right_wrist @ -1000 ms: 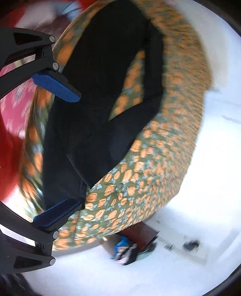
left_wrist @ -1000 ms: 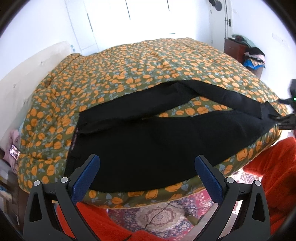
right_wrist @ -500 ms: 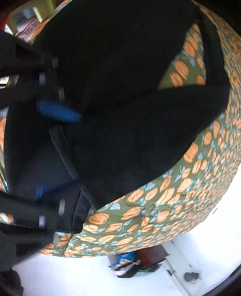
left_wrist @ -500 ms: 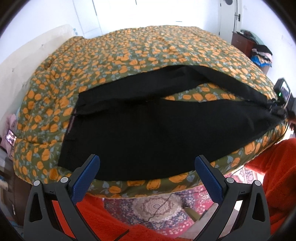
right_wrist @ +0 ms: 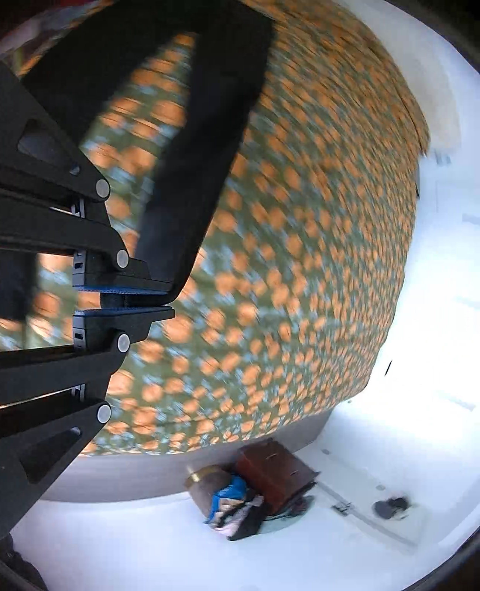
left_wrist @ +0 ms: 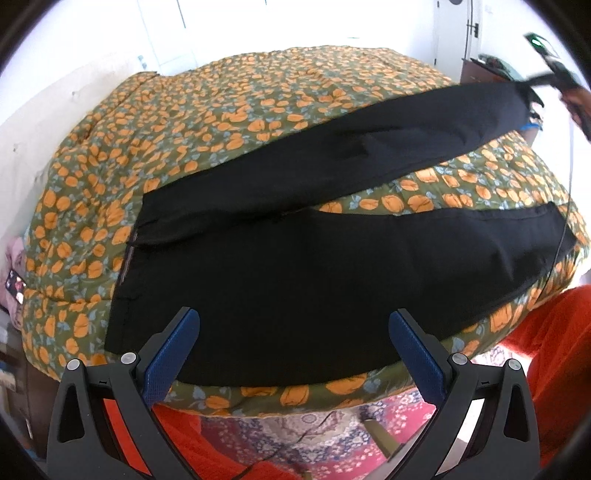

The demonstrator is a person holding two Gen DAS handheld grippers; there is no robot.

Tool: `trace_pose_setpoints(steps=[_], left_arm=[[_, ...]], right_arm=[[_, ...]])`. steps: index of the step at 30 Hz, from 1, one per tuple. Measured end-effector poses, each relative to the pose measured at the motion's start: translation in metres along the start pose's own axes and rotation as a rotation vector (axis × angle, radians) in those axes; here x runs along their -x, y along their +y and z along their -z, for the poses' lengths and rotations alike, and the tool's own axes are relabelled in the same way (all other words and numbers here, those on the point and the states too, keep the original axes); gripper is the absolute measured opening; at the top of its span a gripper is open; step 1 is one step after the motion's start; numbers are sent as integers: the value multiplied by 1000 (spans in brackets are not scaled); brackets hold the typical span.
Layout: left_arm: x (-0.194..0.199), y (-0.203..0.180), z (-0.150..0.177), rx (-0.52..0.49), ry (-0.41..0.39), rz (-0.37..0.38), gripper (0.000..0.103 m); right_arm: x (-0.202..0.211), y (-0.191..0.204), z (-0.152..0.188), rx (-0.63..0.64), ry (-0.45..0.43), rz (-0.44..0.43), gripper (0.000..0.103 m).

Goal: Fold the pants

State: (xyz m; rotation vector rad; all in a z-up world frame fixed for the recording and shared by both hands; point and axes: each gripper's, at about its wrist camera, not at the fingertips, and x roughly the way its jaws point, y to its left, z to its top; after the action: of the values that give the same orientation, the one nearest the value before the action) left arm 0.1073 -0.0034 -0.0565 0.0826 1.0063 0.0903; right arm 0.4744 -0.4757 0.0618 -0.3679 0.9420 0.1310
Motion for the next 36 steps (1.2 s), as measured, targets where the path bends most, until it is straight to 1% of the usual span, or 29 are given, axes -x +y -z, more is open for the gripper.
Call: trace_pose_setpoints(steps=[2,3,4,5,8,10,11,12,13,14,16,17,18,19,20,21,22,23,24,25,26,27,28,30,31,32,33,34,36], left_arm=[[-8,-4,-3,0,29,6,102],[-11,-6,-4,-1,46,9,102],[-13,-8,-4,-2,55,11,102],[-13,-9,-4,-5,57,13,102],[-16,-14,-1,-27,60,8,102],[-24,-18,-1,-36,81,16,102],[-29,-19,-2,-36,95,24,102],[-33,-21,-2,-35,106,32,102],[-37,-23,-2,-36,120,42,102],[-39,-25,-2,-38,127,47,102],[-39,-31,-3,-56,129,44,102],[-38,-34,-3,-69,126,39,102],[-38,-37,-4,-79,125,35,102],[-39,-38,-4,-86,127,33,102],[-41,-39,-4,-89,133,32,102],[-44,-39,-3,-90,145,30,102],[-46,-38,-3,-87,154,28,102],[-49,-35,-3,-73,167,28,102],[-52,-33,-3,-54,177,34,102],[-57,-29,-3,-31,189,44,102],[-62,-25,-5,-9,202,52,102],[-67,-21,-11,13,207,59,102],[-71,-16,-17,34,203,67,102],[-81,2,-42,101,169,84,102],[-88,13,-58,141,138,89,102],[-99,27,-80,189,88,87,102],[-111,35,-95,215,52,66,102],[-132,48,-115,249,13,6,102],[-174,64,-139,268,-14,-89,102]], right_arm=[[-44,-17,-28,-54,43,2,9],[-67,-25,-35,-92,71,4,33],[-90,-36,-37,-145,87,36,62],[-105,-44,-32,-194,89,47,66],[-143,-64,13,-389,115,-27,65],[-160,-73,54,-516,143,-87,65],[-170,-77,75,-595,156,-134,65],[-181,-81,99,-695,162,-207,64],[-189,-83,112,-756,158,-256,63],[-199,-85,129,-848,141,-330,63],[-212,-83,149,-986,79,-459,63],[-217,-83,152,-1037,32,-506,63],[-223,-81,151,-1063,3,-526,63],[-226,-78,150,-1069,-1,-524,57],[-229,-74,143,-1050,13,-500,47],[-226,-71,136,-1006,33,-442,15],[-220,-69,131,-960,34,-380,14],[-211,-66,125,-898,40,-287,14],[-207,-63,122,-848,79,-189,14],[-205,-62,124,-815,117,-108,25],[-201,-58,124,-788,134,-32,32],[-195,-52,123,-752,140,44,49],[-188,-46,119,-721,129,77,63],[-174,-37,114,-691,88,78,72],[-165,-29,110,-675,65,70,72],[-156,-19,106,-656,46,55,73],[-152,-8,100,-641,32,37,76],[-146,4,98,-625,18,11,78],[-134,34,96,-582,2,-54,79]])
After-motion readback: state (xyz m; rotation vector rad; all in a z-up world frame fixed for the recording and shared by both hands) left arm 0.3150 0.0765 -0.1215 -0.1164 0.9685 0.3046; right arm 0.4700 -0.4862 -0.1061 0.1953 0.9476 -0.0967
